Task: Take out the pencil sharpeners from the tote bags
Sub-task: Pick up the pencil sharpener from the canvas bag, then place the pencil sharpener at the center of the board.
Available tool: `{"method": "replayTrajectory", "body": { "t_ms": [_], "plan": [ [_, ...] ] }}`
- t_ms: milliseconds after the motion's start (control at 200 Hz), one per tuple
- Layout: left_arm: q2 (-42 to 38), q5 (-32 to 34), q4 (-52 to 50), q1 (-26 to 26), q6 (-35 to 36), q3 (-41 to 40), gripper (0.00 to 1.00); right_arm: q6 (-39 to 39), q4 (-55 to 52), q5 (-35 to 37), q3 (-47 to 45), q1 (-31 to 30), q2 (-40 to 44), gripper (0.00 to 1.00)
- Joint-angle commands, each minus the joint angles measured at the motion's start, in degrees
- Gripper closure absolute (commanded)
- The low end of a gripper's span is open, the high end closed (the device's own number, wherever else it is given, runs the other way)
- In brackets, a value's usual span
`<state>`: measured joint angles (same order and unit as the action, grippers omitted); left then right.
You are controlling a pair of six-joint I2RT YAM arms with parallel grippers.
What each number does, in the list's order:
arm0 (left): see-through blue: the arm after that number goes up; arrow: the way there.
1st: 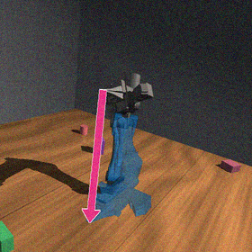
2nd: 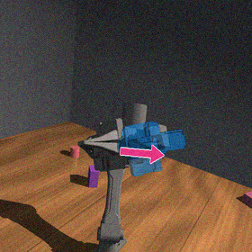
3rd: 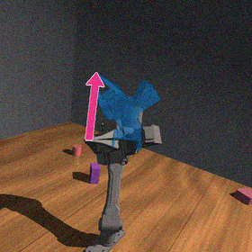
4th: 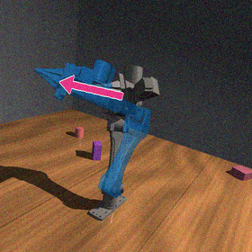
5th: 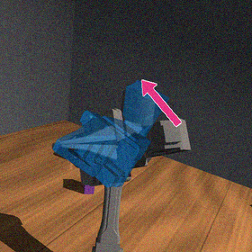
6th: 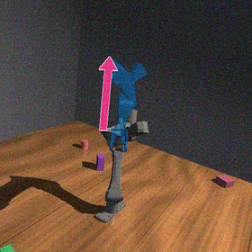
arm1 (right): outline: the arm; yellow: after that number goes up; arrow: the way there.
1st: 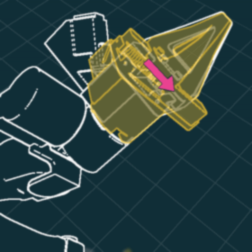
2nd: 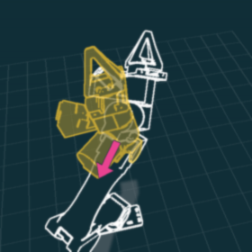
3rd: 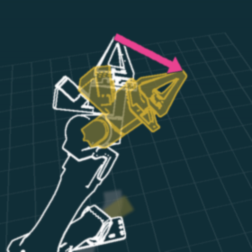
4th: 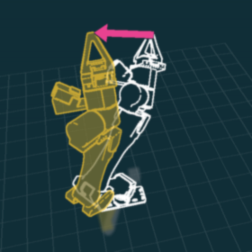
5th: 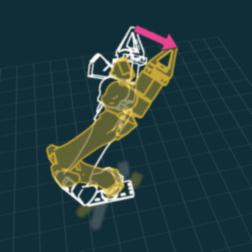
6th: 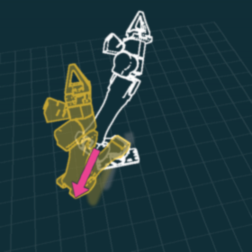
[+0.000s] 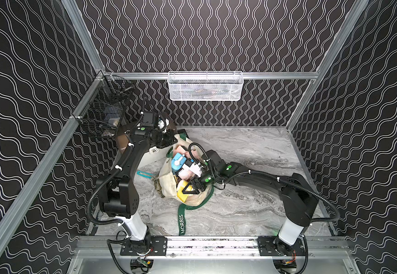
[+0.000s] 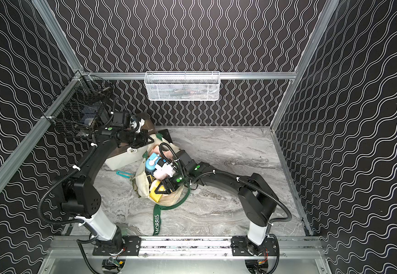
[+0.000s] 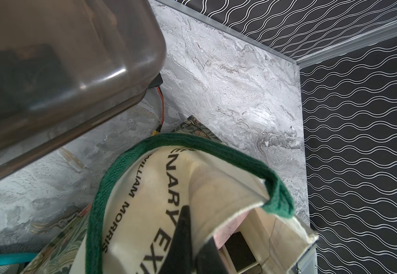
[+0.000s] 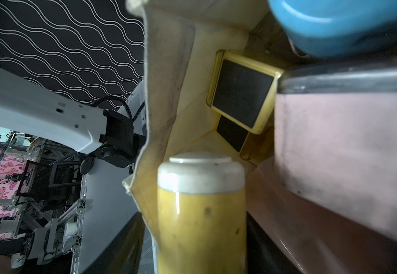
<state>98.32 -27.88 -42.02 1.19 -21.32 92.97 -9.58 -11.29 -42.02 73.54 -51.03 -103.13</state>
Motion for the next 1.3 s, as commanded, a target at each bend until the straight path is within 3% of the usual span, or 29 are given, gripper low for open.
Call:
{"method": "replayTrajectory", "body": {
  "t_ms": [0,365,575,650,831,1071,1296],
  "plan": [
    [-0.30,0.15,-0.52,-0.31,-0.52,-0.22,1.00,0.00,-2.45,-0.47,1.63,-0.51,-2.03,0.39],
    [-0.41,0.37,-0.51,-0.31,-0.56,-0.60,1.00,1.50,-1.72,0.05,-0.34,-0.66,2.71,0.61],
    [0.42,0.83,-0.77,-1.14,-0.58,-0.42,1.00,1.34,-3.04,6.16,-1.46,-0.72,8.42,0.68],
    [0.89,0.41,-0.66,-1.45,-0.77,-0.42,1.00,2.34,-5.02,8.47,-1.35,-0.57,11.25,0.75],
    [1.19,-0.21,-0.43,-1.89,-1.11,-0.59,1.00,2.68,-5.24,17.12,-3.63,0.36,18.92,0.78],
    [0.91,-1.11,0.25,-1.89,-1.68,-0.95,1.00,0.14,-9.76,32.75,-1.42,10.08,24.38,0.78],
    [0.73,-2.20,0.80,-1.89,-2.32,-1.35,1.00,-7.06,-3.61,36.86,-4.34,24.45,25.52,0.77]
  ]
}}
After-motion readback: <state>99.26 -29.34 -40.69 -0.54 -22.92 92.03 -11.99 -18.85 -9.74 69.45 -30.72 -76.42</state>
